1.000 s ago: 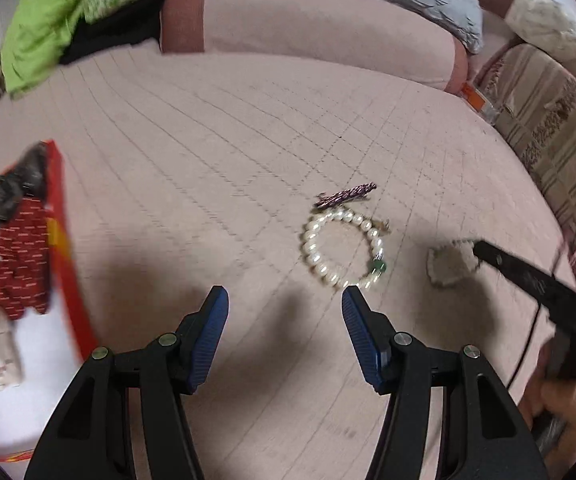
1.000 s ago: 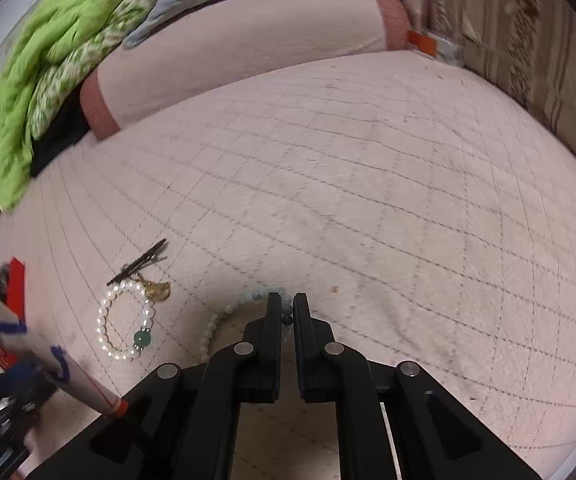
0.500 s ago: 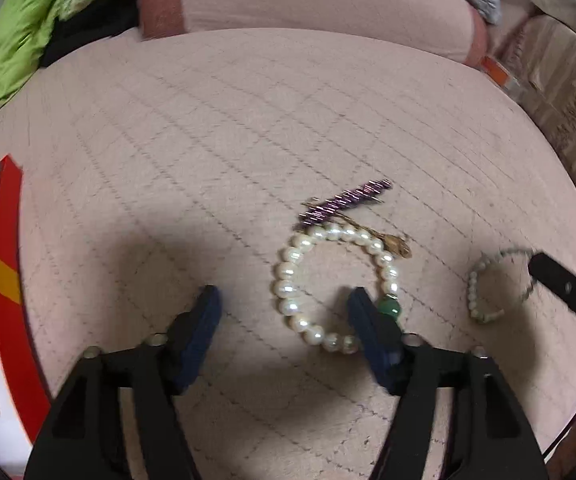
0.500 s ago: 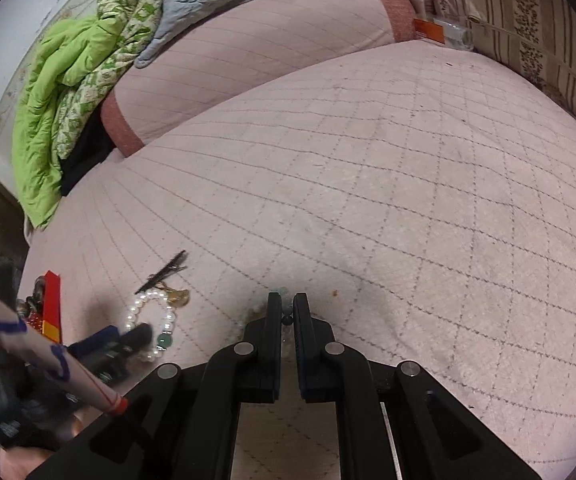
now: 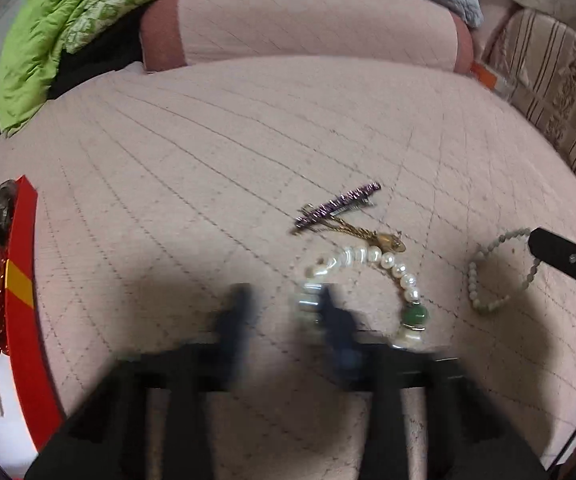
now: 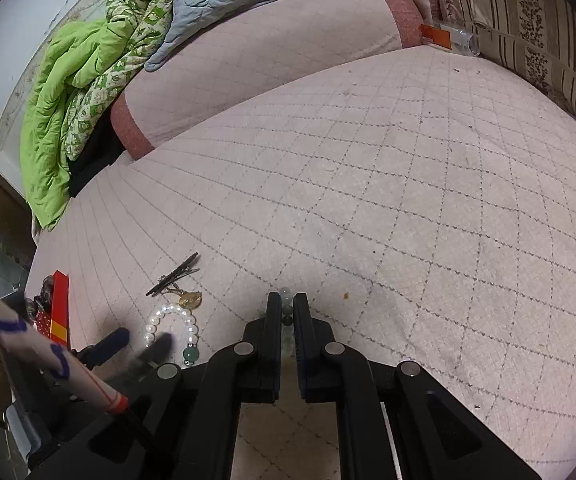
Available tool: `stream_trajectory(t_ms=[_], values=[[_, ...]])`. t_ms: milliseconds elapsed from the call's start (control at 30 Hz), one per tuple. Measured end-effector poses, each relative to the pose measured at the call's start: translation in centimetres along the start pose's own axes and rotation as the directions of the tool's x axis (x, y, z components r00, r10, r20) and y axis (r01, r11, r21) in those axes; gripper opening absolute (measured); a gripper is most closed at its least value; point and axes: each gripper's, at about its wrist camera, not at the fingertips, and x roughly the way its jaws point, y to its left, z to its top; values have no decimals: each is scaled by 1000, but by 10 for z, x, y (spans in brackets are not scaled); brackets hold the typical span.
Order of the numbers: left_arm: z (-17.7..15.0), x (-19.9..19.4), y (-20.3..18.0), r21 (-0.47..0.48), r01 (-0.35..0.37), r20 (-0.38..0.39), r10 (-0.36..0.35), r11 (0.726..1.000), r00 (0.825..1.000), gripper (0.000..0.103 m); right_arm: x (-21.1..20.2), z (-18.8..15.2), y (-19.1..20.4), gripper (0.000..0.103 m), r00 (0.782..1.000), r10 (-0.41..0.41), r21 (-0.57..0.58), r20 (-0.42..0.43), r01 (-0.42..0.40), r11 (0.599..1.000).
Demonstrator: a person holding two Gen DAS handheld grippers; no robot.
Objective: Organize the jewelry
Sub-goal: 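Grasp the pearl bracelet with the left gripper while the right holds the bead bracelet, then carry the pearl and green bead bracelets over the tray with both grippers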
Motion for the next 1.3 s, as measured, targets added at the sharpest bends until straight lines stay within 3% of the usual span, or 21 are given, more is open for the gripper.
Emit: stream_trajectory(t_ms=[167, 233, 467, 767, 1033, 1300], values=[[-7, -11, 13, -6, 26, 23, -26, 1000, 999, 9, 2, 1, 6, 6, 1000, 7, -15, 6, -7, 1000], [-15, -23, 17, -11, 66, 54, -66, 998, 996, 9, 1, 1, 8, 6, 1000, 11, -19, 12, -11, 1000], [-39, -75, 22, 64, 71, 184, -82, 995, 979, 9, -10, -6, 26, 6, 997, 62, -71, 47, -58, 996], [-77, -138, 34, 111, 77, 306, -108, 991, 946, 9, -50, -42, 69, 6, 956, 274, -171, 101, -255, 952], [-93, -147, 45, 89, 61, 319, -87, 994, 944, 9, -70, -78, 84, 7, 936, 340, -221, 96, -313, 924], [-94, -147, 53, 64, 45, 325, -63, 997, 944, 9, -75, -90, 91, 7, 938, 331, -265, 99, -296, 918]])
